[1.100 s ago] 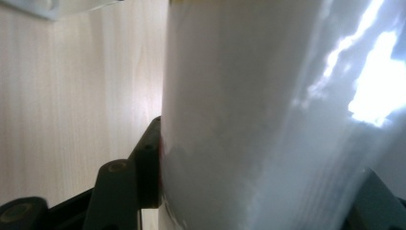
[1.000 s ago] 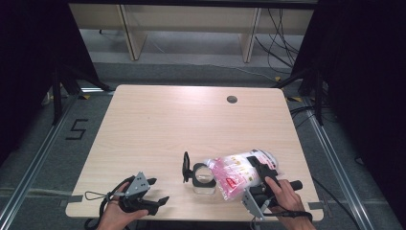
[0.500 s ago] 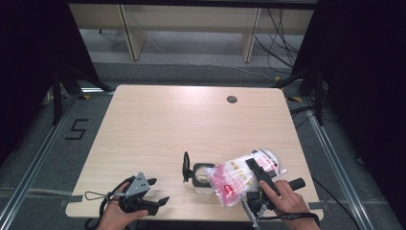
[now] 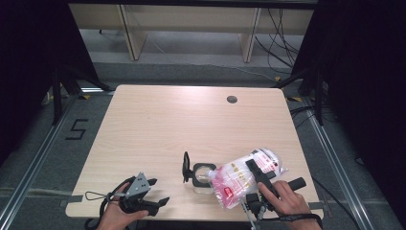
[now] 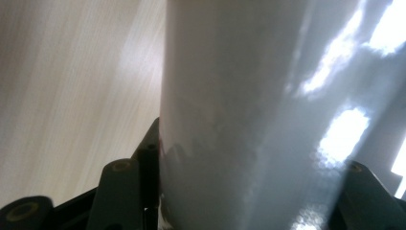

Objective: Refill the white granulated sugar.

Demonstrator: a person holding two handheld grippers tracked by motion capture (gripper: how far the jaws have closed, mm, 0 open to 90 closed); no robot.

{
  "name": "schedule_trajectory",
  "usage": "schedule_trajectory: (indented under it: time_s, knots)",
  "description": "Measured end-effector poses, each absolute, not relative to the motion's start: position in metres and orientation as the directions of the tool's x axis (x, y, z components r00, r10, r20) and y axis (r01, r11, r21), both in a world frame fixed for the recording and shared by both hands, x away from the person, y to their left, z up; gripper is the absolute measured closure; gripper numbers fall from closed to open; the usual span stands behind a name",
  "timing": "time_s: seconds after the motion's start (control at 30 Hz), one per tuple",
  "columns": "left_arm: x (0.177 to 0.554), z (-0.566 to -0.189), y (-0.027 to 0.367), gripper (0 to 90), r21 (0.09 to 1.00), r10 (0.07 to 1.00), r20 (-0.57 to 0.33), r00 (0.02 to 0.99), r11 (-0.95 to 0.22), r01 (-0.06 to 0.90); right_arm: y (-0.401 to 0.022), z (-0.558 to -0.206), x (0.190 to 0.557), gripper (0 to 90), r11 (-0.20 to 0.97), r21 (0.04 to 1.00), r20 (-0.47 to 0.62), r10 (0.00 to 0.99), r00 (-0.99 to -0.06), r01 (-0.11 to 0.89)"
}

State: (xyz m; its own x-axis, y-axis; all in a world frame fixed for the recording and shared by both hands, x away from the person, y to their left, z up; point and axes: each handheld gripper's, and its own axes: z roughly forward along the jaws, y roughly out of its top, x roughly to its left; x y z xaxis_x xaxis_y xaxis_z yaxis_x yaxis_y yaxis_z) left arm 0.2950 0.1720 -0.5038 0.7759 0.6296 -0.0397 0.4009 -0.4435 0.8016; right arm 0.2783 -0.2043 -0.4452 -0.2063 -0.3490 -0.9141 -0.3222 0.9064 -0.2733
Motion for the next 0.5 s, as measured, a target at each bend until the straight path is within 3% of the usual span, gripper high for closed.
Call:
schedule_trajectory:
  time_s: [0.5]
  knots:
    - [0.295,-0.5029,0.1718,21.7,0.81,0.625,-0.044,0.78,-0.435,0.394,-0.2013,-0.4451,0.2804,47.8,0.872,-0.367,-0.881,-0.438,-0.182,-0.323]
